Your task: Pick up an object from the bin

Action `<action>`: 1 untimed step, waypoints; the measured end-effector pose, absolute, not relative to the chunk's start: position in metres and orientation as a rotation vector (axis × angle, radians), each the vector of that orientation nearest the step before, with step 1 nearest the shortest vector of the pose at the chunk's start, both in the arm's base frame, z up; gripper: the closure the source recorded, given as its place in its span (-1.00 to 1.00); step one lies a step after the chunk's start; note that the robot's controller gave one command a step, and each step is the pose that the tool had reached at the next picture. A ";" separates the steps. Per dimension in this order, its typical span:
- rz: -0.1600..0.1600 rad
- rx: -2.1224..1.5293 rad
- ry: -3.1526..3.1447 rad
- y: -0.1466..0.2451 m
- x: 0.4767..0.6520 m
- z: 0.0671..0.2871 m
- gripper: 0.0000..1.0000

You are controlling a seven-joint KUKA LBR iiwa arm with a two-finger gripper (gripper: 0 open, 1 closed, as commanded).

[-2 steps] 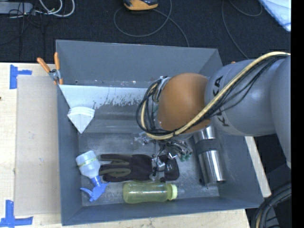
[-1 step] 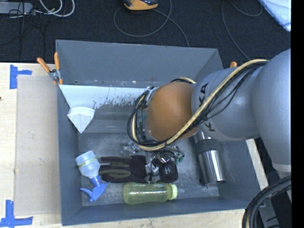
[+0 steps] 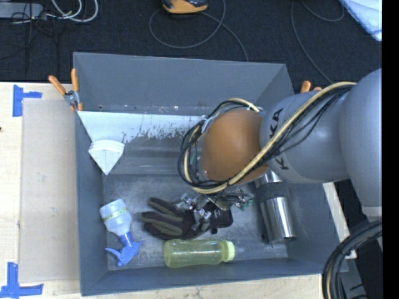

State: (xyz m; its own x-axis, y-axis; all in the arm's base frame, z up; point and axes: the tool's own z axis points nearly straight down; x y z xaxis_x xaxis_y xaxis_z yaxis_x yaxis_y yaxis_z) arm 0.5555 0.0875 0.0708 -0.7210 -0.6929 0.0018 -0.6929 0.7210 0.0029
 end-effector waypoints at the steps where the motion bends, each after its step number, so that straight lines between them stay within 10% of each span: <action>1: -0.003 1.171 -2.912 0.087 0.556 0.071 1.00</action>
Offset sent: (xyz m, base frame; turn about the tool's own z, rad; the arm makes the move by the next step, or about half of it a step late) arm -0.0038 0.0275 0.1138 0.0124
